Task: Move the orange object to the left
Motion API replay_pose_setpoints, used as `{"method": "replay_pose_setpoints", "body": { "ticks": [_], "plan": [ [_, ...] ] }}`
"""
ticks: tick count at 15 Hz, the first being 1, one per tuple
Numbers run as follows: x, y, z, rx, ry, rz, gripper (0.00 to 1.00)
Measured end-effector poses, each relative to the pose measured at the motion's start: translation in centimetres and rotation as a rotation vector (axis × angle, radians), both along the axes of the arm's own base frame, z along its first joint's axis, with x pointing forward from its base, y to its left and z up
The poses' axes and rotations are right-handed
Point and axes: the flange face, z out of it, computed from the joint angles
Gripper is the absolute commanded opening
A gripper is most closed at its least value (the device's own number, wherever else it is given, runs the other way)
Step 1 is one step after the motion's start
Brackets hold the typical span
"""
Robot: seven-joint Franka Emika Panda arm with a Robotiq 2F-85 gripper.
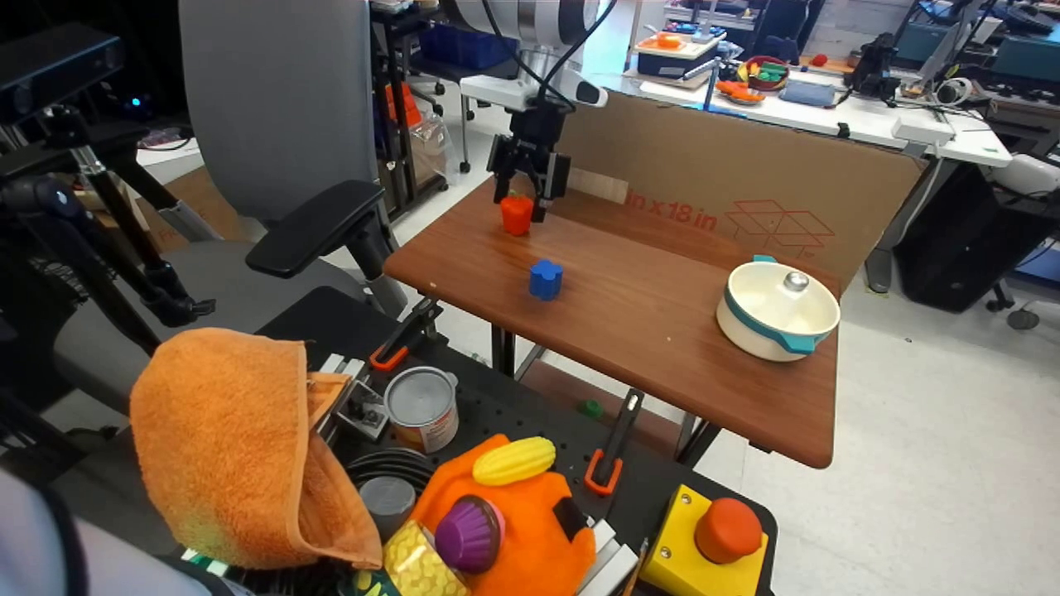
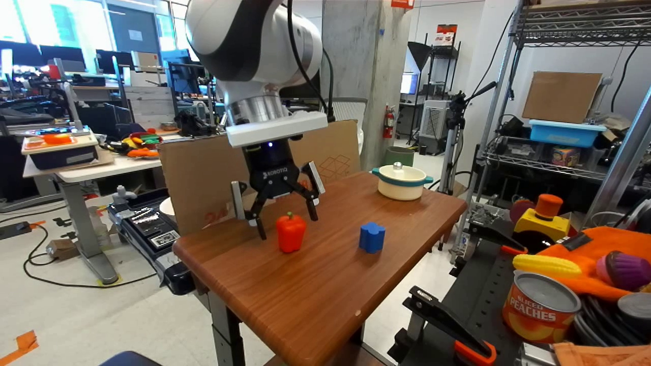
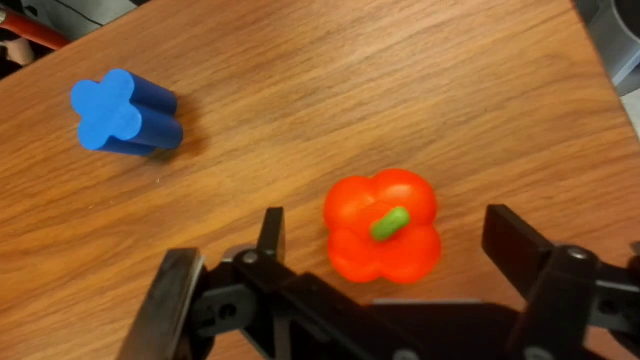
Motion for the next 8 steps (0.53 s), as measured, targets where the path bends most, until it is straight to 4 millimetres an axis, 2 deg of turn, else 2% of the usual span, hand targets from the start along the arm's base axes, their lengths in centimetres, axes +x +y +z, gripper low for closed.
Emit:
{"method": "replay_pose_setpoints", "body": {
  "ticks": [1, 5, 6, 7, 8],
  "plan": [
    [0.0, 0.1, 1.7, 0.012, -0.018, 0.019, 1.00],
    [-0.7, 0.2, 11.3, 0.069, -0.121, 0.057, 1.00],
    [-0.9, 0.1, 13.0, 0.073, -0.134, 0.055, 1.00],
    [-1.0, 0.0, 13.5, 0.074, -0.139, 0.055, 1.00],
    [-1.0, 0.1, 13.1, 0.073, -0.133, 0.055, 1.00]
  ]
}}
